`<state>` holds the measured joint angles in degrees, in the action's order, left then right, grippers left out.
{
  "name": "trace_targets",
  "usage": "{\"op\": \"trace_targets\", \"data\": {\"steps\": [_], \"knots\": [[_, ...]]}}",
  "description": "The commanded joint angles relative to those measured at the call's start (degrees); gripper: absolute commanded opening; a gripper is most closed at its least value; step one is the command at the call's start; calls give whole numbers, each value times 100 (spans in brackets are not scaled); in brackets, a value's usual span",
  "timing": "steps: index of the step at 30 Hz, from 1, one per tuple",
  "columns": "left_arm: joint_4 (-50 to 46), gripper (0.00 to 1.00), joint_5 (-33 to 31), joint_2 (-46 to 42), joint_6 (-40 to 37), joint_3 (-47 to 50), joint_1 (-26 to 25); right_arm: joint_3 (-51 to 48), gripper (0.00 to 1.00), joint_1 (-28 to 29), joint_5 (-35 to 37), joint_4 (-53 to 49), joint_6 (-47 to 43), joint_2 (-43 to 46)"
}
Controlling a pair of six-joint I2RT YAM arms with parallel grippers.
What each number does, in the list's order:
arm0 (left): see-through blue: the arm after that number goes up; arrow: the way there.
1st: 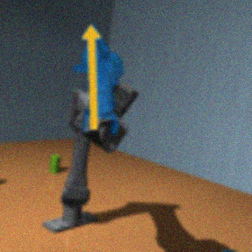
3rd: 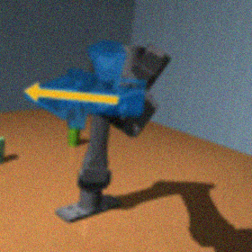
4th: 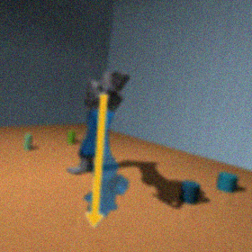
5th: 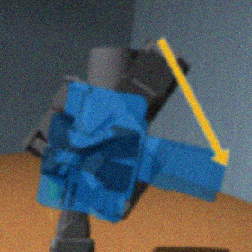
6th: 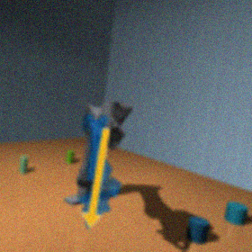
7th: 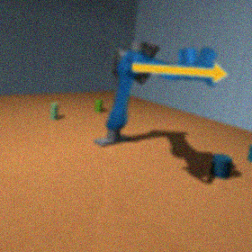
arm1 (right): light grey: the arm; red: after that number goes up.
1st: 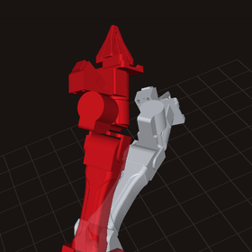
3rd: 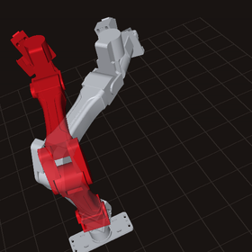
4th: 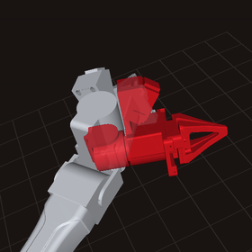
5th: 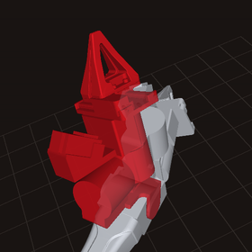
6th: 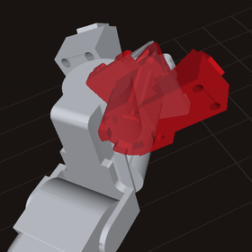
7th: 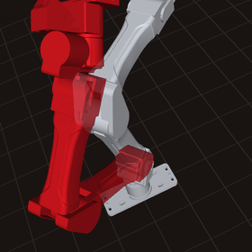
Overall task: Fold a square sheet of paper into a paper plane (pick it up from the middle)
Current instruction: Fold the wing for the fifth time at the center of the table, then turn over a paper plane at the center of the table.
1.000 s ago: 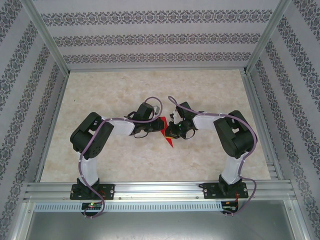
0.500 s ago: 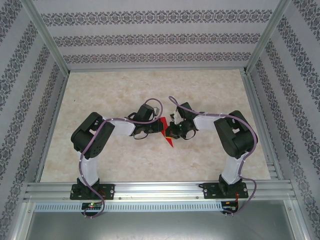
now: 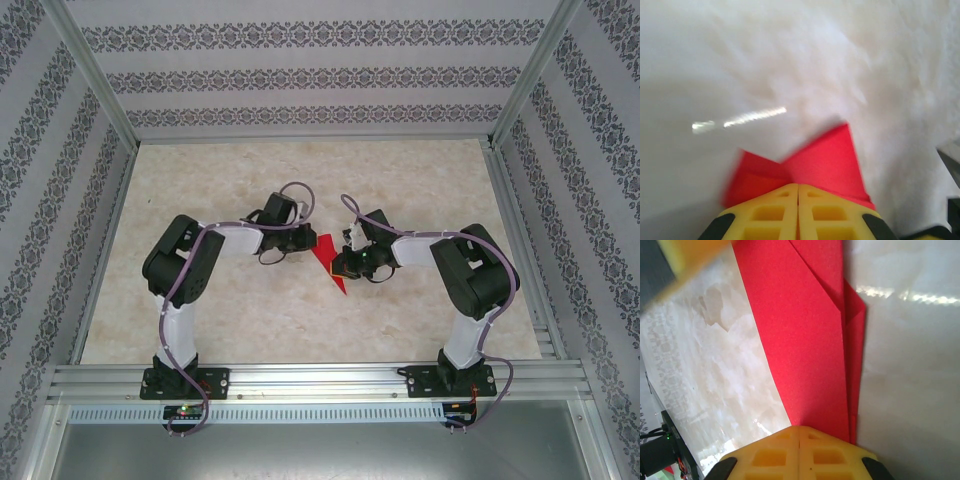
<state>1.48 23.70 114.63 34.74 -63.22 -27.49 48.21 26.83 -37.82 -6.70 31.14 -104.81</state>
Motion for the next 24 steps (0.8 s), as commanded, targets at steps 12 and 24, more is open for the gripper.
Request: {"op": "trace_targets", "data": {"steps": [12, 24], "knots": [[-1147, 19, -856, -386, -258, -565, 508, 379, 17, -41, 285, -909, 171, 389], [-3645, 56, -1617, -1257, 632, -1169, 78, 61, 60, -764, 822, -696, 53, 2103]]}}
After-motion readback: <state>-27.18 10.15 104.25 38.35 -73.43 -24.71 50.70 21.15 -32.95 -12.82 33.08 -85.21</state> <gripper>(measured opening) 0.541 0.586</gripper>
